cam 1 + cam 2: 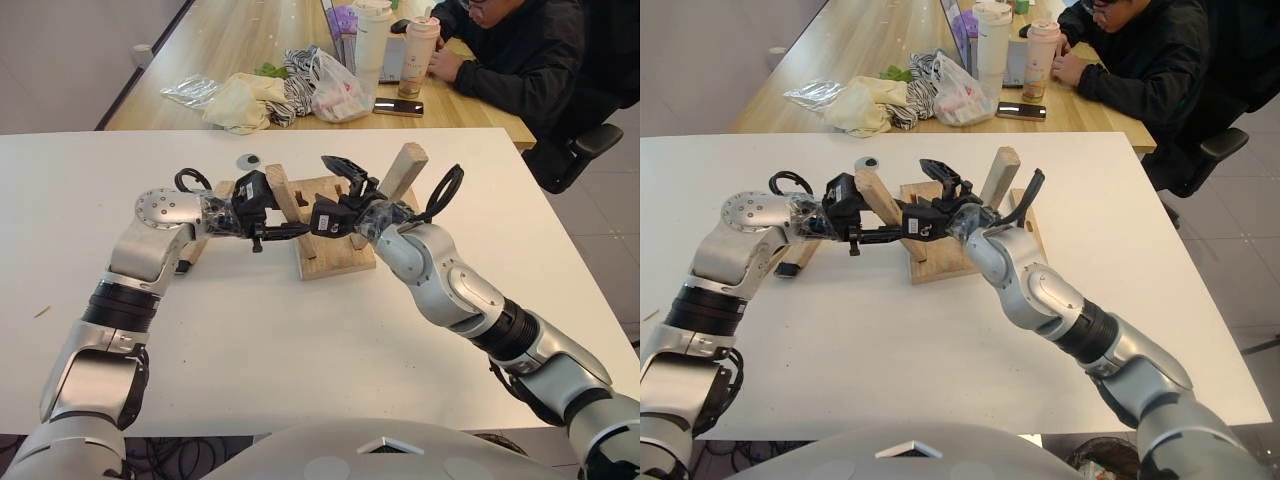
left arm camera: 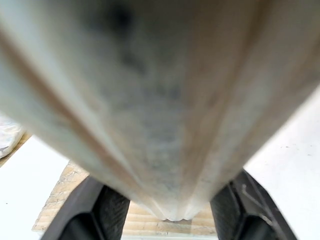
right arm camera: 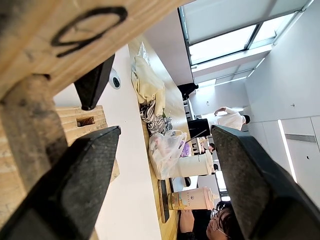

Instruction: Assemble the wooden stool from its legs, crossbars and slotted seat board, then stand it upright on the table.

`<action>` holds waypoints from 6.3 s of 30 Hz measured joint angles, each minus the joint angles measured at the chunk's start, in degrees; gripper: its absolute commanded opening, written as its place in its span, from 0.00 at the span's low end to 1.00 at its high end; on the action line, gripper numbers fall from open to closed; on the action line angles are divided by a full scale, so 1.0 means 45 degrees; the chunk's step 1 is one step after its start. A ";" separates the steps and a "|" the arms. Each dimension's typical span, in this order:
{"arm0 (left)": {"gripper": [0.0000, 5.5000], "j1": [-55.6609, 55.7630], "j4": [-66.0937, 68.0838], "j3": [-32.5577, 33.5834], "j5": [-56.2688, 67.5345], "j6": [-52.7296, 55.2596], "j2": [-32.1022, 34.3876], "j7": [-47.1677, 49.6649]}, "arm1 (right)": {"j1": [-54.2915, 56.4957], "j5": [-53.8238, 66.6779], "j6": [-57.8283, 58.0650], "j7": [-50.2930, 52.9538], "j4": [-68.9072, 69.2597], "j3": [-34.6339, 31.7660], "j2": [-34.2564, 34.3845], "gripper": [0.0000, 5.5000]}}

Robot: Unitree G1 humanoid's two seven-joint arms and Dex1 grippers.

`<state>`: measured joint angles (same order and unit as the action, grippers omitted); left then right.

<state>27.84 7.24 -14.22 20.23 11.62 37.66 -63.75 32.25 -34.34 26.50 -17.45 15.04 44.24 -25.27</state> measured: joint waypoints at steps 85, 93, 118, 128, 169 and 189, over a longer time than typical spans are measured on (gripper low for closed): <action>0.66 0.2334 1.1250 -0.0052 -0.6961 -0.5853 -0.0882 0.2563 | -0.3576 0.7525 -0.4239 -0.0369 -0.8277 -0.7629 0.2504 0.61; 0.66 0.1877 0.8390 0.0345 -0.6231 -0.3841 -0.1005 0.1949 | -0.3003 0.7423 -0.6211 0.0906 -0.8879 -0.8252 0.3030 0.61; 0.66 0.5420 1.4735 0.0409 -0.7753 -0.5014 -0.4026 0.7266 | -0.7239 0.8620 -0.2042 -0.3523 -0.1831 -0.7124 0.0558 0.61; 0.66 0.4815 1.3153 -0.1047 -0.7746 -0.5915 -0.1851 0.1822 | -0.5132 0.8498 -0.3475 -0.2028 -0.5413 -0.6923 0.2039 0.61; 0.58 -0.1563 1.1925 0.5729 -0.2388 -0.3550 0.1186 0.3155 | -0.7986 0.7983 -0.1190 -0.1045 0.0030 -0.9343 0.0494 0.61; 0.23 -0.1891 1.3104 0.5734 -0.2227 -0.4191 0.1607 0.2692 | -0.7553 0.8009 -0.1130 -0.1047 -0.0355 -0.9339 0.0489 0.61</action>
<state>19.33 66.21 11.59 10.21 -7.24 44.89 -51.63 -1.74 1.70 21.41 -22.17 13.45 2.22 -23.07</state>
